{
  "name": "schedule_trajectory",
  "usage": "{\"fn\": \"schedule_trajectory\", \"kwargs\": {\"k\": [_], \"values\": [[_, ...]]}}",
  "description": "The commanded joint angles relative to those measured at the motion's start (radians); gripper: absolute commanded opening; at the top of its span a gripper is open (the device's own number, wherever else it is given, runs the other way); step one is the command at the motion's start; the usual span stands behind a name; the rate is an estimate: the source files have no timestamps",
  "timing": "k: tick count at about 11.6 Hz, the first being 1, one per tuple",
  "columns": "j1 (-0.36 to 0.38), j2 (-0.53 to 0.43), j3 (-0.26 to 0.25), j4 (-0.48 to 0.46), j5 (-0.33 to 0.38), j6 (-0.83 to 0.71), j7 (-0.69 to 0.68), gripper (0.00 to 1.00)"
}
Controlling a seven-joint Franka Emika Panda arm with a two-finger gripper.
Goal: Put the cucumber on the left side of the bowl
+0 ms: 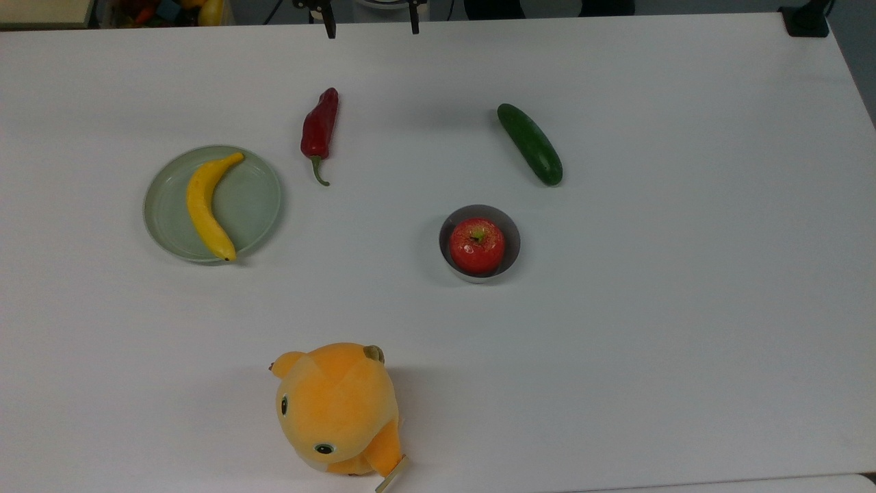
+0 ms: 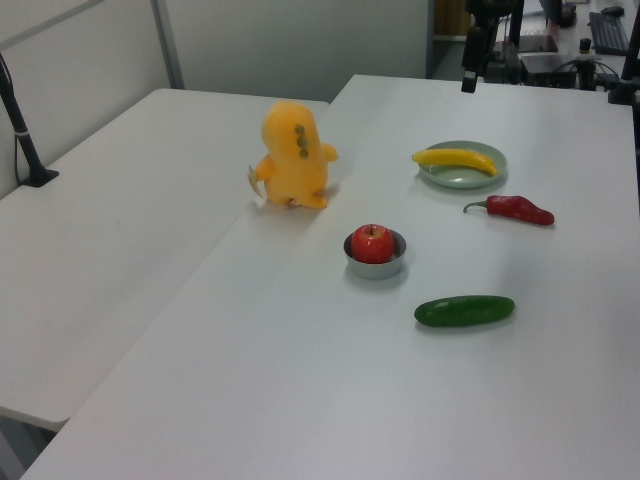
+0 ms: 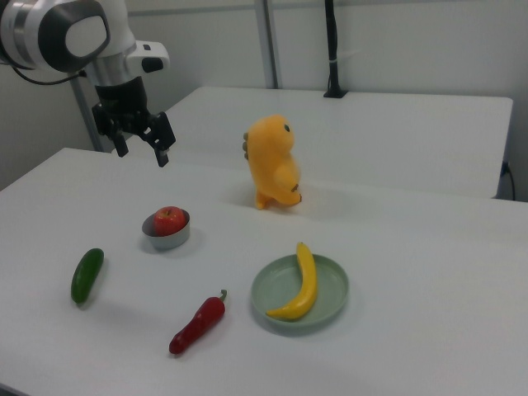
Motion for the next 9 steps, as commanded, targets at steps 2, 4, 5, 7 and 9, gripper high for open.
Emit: {"fn": "schedule_trajectory", "kwargs": {"k": [2,4,5,7,9], "values": [[0.012,-0.006,-0.011,-0.019,0.017,0.023,-0.013,1.00],[0.012,-0.003,-0.005,-0.025,0.017,0.021,-0.013,1.00],[0.012,-0.002,-0.003,-0.025,0.017,0.021,-0.013,1.00],[0.014,-0.003,0.003,-0.045,0.017,0.011,-0.013,1.00],[0.040,-0.002,0.018,-0.085,0.019,-0.009,-0.025,1.00]]}}
